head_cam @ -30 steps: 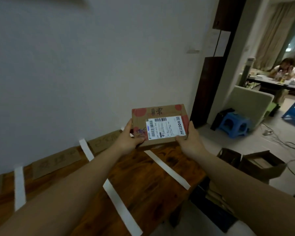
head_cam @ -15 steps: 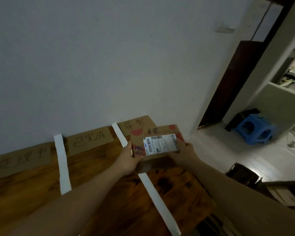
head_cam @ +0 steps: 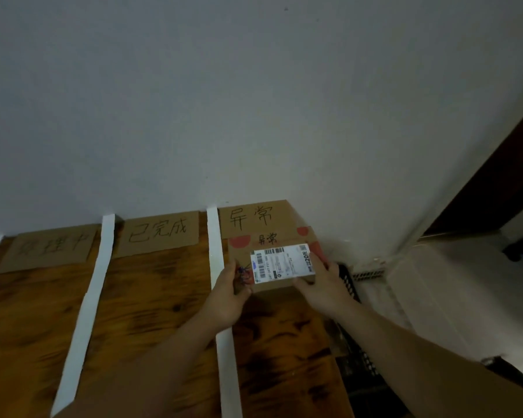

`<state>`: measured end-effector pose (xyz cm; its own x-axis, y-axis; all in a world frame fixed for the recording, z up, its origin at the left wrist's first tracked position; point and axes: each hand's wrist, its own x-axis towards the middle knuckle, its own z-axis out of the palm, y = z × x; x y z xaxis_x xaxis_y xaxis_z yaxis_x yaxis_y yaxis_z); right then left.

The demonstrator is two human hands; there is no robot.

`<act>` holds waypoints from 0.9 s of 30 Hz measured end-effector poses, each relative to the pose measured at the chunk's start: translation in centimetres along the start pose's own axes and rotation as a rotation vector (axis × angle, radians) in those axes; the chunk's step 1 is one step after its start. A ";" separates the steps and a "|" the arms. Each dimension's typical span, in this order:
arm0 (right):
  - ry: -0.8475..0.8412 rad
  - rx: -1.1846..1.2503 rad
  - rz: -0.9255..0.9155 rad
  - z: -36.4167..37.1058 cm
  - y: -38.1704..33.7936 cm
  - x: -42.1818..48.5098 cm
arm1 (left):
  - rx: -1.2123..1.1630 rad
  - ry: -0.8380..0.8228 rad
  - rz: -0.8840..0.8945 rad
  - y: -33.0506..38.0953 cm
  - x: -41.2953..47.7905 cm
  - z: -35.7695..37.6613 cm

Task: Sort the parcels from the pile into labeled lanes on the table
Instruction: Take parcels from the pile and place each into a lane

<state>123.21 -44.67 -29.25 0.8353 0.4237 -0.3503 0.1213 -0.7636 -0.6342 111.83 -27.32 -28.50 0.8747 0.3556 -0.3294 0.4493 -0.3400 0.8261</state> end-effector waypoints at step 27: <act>-0.278 -0.336 -0.691 23.1 -42.0 -20.6 | 0.375 0.627 -0.354 -16.1 -34.8 -40.4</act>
<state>88.56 -10.08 -11.30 0.3547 0.9241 -0.1422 0.7513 -0.3723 -0.5450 66.85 0.98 -11.90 0.4545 0.8807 -0.1336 0.8088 -0.3452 0.4761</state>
